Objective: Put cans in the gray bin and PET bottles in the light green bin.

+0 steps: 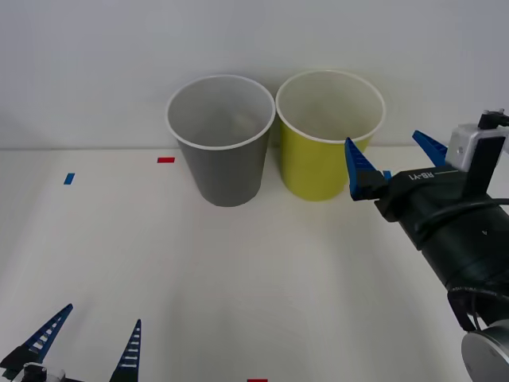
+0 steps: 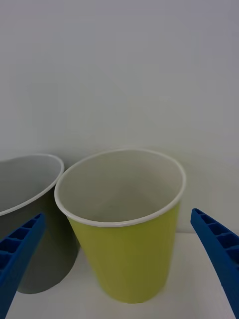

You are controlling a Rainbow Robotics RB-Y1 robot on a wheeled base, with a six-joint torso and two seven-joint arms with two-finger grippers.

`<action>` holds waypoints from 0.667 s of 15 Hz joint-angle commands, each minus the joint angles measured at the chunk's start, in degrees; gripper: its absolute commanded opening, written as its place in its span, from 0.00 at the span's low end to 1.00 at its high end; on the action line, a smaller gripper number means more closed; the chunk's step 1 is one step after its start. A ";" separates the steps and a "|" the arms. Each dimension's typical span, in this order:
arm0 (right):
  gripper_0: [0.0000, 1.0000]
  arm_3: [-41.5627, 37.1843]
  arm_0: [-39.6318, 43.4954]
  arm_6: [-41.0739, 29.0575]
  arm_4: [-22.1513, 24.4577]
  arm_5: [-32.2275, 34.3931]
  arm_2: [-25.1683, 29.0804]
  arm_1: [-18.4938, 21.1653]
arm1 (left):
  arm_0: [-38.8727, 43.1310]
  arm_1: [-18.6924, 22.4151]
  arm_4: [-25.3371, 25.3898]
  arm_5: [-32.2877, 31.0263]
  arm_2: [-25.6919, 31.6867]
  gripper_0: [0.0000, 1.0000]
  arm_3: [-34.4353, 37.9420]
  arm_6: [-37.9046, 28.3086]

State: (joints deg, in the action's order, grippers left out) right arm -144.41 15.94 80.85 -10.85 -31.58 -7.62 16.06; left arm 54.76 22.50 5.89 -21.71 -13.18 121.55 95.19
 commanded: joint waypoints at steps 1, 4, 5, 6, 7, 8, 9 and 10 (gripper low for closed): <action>1.00 5.37 5.33 0.36 0.21 13.65 -0.03 0.29 | 0.00 0.00 0.00 0.00 0.00 1.00 0.00 0.00; 1.00 11.69 9.99 0.53 -0.23 25.95 0.14 1.87 | 0.00 0.00 0.00 0.00 0.00 1.00 0.00 0.00; 1.00 12.05 12.18 0.71 -0.32 27.45 0.58 1.43 | 0.00 0.00 0.00 0.00 0.00 1.00 0.00 0.00; 1.00 13.80 14.91 1.41 -0.14 30.79 1.29 0.29 | 0.00 0.00 0.00 0.00 0.00 1.00 0.00 0.00; 1.00 16.00 16.31 1.85 0.04 33.95 1.29 -0.50 | 0.00 0.00 0.00 0.00 0.00 1.00 0.00 0.00; 1.00 17.23 17.98 2.12 0.74 35.18 1.46 -1.64 | 0.00 0.00 0.00 0.00 0.00 1.00 0.00 0.00; 1.00 16.97 20.01 2.38 0.91 35.80 1.64 -2.61 | 0.00 0.00 0.00 0.00 0.00 1.00 0.00 0.00; 1.00 16.97 22.20 2.56 1.18 36.68 1.81 -3.49 | 0.00 0.00 0.00 0.00 0.00 1.00 0.00 0.00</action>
State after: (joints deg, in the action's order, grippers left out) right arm -127.38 36.24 83.12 -10.01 4.21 -6.03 13.55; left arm 54.76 22.50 5.89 -21.71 -13.18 121.56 95.19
